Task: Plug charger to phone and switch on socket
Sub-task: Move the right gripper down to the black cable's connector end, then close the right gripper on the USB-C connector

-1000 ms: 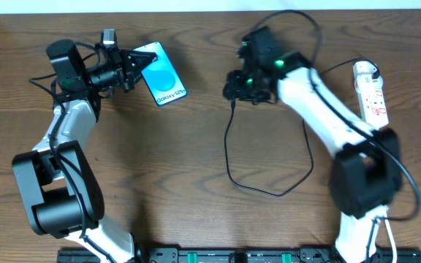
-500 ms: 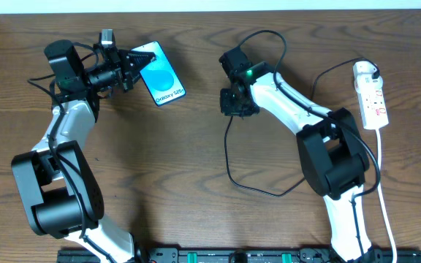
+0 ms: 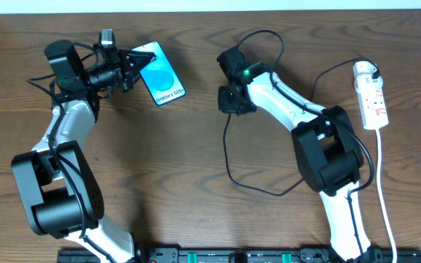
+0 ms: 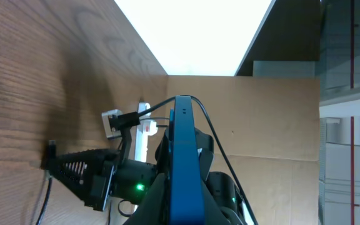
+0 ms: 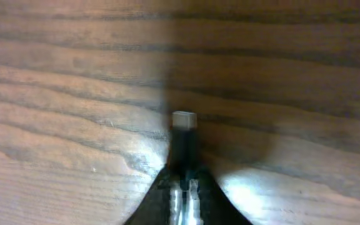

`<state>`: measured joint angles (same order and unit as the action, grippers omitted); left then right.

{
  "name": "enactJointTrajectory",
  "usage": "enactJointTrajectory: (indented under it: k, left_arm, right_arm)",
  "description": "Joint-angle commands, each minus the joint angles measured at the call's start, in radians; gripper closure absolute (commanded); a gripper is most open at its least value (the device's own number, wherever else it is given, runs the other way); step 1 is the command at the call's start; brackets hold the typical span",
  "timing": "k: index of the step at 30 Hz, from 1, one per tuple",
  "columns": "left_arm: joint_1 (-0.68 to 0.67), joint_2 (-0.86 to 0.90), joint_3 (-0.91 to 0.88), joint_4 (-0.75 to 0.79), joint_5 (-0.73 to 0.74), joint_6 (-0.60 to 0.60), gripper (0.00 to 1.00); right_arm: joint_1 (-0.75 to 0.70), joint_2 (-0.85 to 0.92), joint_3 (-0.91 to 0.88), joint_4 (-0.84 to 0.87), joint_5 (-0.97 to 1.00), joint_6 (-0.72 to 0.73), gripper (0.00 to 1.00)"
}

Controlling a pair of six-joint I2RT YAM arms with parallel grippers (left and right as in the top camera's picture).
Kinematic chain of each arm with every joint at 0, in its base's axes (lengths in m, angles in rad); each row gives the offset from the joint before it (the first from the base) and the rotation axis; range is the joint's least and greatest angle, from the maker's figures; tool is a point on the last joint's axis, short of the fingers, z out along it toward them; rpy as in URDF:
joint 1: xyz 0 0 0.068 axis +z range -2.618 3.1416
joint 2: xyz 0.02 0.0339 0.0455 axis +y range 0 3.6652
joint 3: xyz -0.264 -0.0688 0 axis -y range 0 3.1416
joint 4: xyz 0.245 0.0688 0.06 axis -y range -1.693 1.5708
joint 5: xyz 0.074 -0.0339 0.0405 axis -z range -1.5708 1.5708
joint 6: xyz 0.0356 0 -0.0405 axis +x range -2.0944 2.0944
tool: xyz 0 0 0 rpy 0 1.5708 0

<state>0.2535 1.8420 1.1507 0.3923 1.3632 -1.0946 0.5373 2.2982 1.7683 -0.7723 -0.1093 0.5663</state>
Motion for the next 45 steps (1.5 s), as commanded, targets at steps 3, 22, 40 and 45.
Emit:
enactJointTrajectory:
  k: [3,22,40,45]
  left_arm:
    - [0.003,-0.028,0.018,0.005,0.032,0.009,0.93]
    - [0.003,-0.028,0.018,0.005,0.048,-0.010,0.93]
    - [0.003,-0.028,0.018,0.006,0.069,0.021,0.93]
    - [0.003,-0.028,0.018,0.006,0.069,0.021,0.93]
  right_arm:
    - [0.006,0.065,-0.009,0.009,-0.035,-0.128,0.99]
    - [-0.182,-0.242,0.038,-0.147,-0.773,-0.636,0.99]
    - [-0.100,-0.270,0.034,-0.314,-0.541,-0.536,0.99]
    - [-0.073,-0.248,-0.009,-0.281,-0.155,-0.266,0.99]
